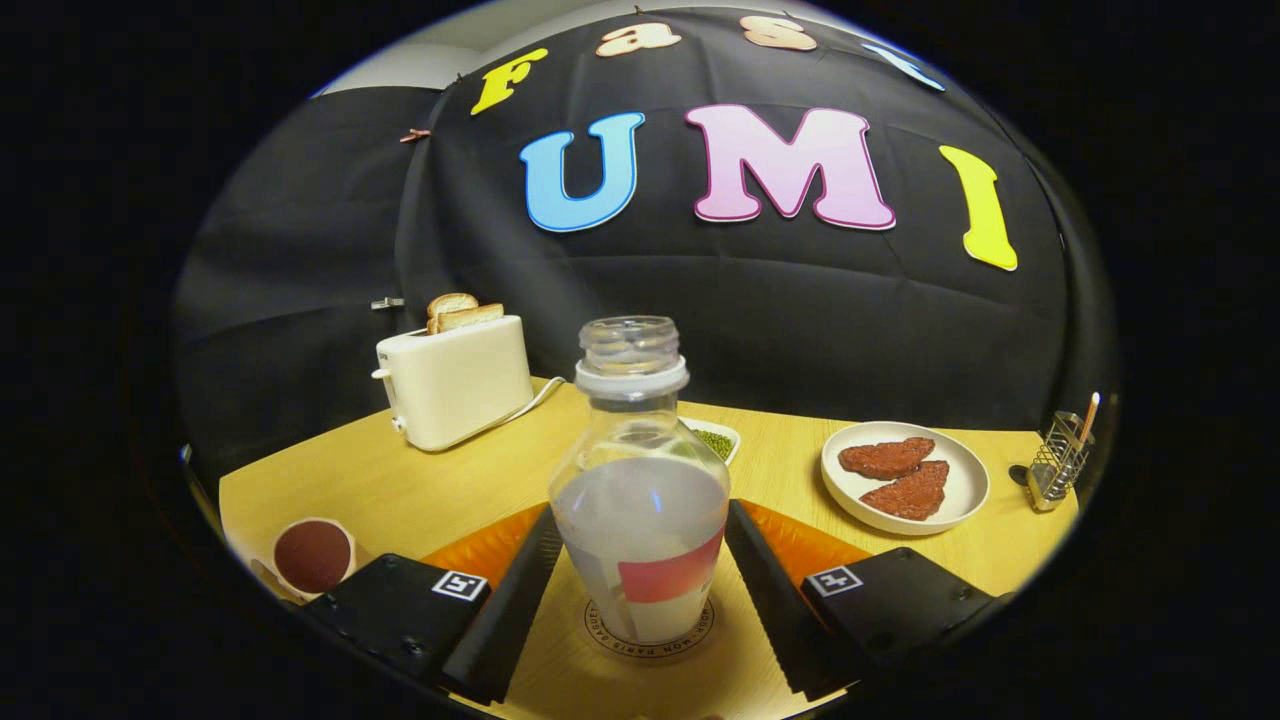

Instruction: Take the bottle from table, then pour the juice into the cup, finally place the bottle on the coaster

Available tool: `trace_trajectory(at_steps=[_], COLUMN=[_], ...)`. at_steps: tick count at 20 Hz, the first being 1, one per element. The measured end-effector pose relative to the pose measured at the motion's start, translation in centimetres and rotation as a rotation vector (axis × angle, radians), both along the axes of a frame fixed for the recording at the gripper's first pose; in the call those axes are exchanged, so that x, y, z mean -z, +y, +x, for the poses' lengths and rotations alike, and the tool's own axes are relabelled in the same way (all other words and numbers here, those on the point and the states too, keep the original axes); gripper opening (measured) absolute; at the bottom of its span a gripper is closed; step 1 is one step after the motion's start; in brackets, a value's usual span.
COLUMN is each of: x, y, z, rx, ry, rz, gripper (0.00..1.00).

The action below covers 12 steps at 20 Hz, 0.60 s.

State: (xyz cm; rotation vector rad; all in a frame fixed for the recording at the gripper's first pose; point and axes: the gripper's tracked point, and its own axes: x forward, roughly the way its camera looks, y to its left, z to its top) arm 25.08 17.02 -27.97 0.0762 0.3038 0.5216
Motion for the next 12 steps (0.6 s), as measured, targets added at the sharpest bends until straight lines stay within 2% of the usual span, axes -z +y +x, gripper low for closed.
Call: trace_trajectory(at_steps=[9, 12], x=[-3.4, -4.9], y=[-1.7, -2.4], z=[-1.1, -2.2], rx=[0.047, 0.039], ry=[0.008, 0.016], rz=[0.022, 0.018], gripper=[0.99, 0.99])
